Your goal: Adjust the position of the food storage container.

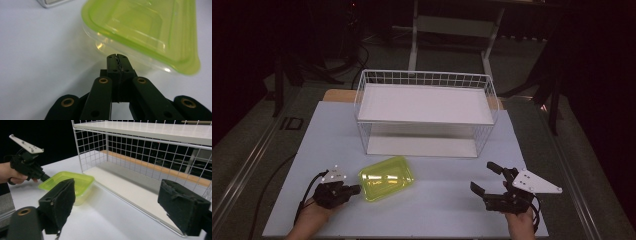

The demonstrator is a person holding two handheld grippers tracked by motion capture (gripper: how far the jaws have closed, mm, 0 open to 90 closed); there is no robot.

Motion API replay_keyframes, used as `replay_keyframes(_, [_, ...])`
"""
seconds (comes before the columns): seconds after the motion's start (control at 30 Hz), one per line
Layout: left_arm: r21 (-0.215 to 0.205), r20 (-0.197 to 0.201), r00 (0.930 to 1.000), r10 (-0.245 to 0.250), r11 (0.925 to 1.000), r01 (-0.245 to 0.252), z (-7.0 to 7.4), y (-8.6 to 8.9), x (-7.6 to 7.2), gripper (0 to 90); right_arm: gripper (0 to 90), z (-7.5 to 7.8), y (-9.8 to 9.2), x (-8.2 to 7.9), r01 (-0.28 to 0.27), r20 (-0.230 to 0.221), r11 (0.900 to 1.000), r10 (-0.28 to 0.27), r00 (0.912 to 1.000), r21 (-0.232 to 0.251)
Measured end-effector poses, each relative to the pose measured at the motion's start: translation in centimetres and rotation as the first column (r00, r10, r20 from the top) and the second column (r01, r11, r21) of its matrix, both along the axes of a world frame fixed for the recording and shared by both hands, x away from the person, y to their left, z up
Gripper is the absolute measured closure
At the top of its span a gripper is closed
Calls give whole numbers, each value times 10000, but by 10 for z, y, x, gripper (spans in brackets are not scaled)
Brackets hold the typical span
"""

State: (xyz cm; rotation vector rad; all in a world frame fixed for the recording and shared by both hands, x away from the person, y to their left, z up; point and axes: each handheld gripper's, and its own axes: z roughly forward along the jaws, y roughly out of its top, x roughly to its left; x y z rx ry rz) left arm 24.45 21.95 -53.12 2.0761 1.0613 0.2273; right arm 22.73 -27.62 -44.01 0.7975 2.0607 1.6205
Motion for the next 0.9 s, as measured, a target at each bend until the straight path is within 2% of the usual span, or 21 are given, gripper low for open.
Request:
replay_keyframes(0.1, [8,-2,10000,26,10000,-26,0,-2,8,900,139,0,-2,0,61,17,9998,-62,10000,171])
replay_keyframes(0.33, [96,-40,9998,209,9997,-209,-1,-9,24,900,139,-1,-4,0,133,8,9998,-133,9999,140])
replay_keyframes(0.47, [-10,-56,9995,327,9995,-327,-1,-13,34,900,139,0,-4,0,123,37,9998,-124,9999,169])
replay_keyframes(0.67, [8,45,9996,292,9996,-292,0,-22,47,900,136,0,-4,0,-17,85,10000,17,10000,47])
replay_keyframes(0.77, [139,95,9994,327,9994,-329,-1,-27,51,900,131,0,-4,0,17,111,10000,-17,9999,-12])
replay_keyframes(0.9, [325,43,9990,438,9985,-439,-1,-22,47,900,132,0,-5,0,28,92,10000,-28,10000,14])
